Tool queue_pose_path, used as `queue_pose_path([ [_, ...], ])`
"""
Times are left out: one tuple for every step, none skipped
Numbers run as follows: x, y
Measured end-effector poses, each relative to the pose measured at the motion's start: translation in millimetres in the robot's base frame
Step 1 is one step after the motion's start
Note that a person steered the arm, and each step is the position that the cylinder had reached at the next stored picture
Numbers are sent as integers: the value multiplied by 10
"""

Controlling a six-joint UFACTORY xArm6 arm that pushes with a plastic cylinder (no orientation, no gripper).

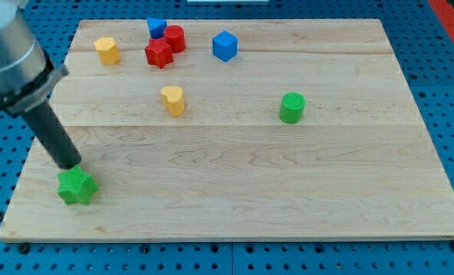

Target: Place the heart at the top of the green star

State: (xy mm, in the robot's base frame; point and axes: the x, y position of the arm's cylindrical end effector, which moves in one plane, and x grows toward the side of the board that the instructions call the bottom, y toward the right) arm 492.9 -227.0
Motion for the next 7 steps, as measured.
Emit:
queue_pose_path([
  [-192,4],
  [-179,67],
  [-179,69],
  [-128,69],
  [-565,377],
  [-1007,615],
  [-1350,1082],
])
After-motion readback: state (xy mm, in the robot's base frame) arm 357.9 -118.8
